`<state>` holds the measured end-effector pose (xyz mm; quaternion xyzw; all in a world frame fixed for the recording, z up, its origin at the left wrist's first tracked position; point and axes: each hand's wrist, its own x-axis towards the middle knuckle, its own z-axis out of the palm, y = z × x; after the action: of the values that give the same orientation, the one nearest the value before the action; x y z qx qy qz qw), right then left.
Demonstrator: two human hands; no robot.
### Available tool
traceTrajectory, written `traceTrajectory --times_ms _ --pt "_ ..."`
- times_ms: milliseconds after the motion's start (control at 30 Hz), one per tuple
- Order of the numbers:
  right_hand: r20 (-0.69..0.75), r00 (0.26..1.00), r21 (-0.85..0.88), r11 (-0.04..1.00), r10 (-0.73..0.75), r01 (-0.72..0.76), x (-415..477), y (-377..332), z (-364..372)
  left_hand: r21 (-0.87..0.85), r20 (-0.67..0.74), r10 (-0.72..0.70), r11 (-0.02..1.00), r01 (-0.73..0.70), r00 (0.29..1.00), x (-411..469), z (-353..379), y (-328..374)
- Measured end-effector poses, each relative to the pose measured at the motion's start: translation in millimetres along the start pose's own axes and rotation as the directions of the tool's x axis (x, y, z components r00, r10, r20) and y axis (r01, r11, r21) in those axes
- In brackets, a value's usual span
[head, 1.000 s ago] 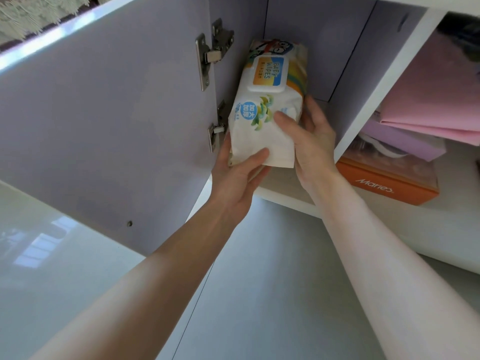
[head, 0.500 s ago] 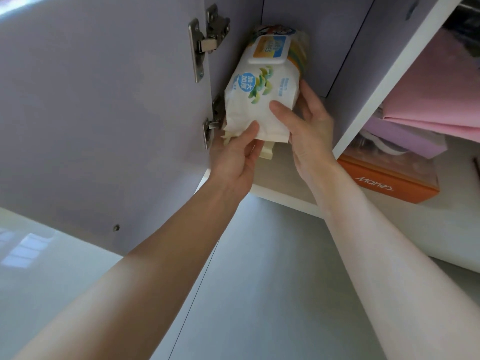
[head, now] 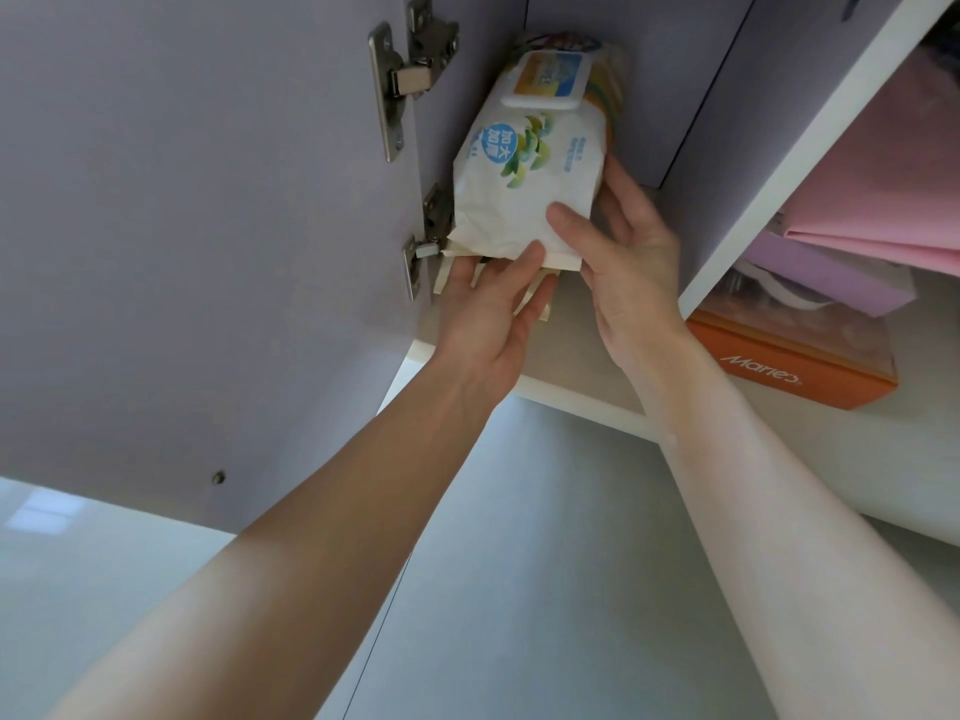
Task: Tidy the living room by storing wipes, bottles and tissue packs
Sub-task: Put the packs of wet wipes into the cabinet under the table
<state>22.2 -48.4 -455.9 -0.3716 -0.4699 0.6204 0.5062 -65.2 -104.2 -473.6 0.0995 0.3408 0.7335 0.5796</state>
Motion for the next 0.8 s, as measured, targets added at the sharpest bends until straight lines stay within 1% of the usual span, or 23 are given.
traceTrajectory --times_ms 367,800 --pt "0.006 1.000 -0.002 1.000 -0.007 0.007 17 -4 9 0.038 0.027 0.003 0.999 -0.004 1.000 24 2 9" --pt "0.002 1.000 -0.017 1.000 0.004 -0.004 26 -2 8 0.021 0.049 0.001 1.000 -0.002 0.999 35 2 11"
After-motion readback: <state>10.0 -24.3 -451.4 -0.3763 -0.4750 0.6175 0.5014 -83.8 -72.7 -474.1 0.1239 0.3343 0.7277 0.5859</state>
